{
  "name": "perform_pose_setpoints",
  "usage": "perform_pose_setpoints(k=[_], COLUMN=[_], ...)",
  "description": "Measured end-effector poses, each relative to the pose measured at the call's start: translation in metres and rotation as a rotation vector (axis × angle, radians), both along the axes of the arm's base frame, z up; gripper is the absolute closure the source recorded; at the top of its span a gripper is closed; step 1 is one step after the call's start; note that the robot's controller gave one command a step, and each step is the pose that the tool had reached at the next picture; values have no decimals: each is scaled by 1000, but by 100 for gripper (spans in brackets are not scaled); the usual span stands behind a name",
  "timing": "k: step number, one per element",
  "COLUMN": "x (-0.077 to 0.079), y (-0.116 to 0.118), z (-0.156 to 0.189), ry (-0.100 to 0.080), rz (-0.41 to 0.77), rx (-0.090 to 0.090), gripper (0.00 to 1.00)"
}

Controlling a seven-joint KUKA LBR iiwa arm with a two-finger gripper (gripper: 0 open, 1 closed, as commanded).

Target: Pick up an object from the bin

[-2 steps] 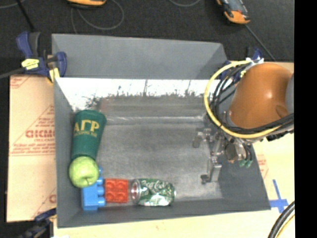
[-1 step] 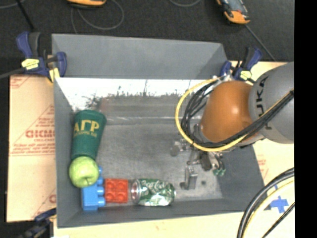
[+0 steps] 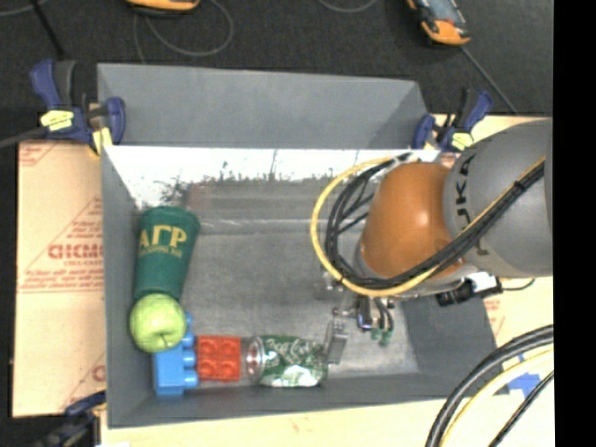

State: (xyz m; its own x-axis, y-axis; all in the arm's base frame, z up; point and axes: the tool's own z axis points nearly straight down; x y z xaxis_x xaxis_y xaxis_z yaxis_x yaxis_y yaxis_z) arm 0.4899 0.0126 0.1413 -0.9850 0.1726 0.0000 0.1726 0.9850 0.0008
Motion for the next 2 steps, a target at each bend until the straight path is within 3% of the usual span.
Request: perform_pose_setpoints(k=[1, 2], x=[-4, -6], y=[20, 47], z=[-6, -51], ry=[0, 1], rz=[-82, 168], rx=[-2, -2], gripper=[0, 0])
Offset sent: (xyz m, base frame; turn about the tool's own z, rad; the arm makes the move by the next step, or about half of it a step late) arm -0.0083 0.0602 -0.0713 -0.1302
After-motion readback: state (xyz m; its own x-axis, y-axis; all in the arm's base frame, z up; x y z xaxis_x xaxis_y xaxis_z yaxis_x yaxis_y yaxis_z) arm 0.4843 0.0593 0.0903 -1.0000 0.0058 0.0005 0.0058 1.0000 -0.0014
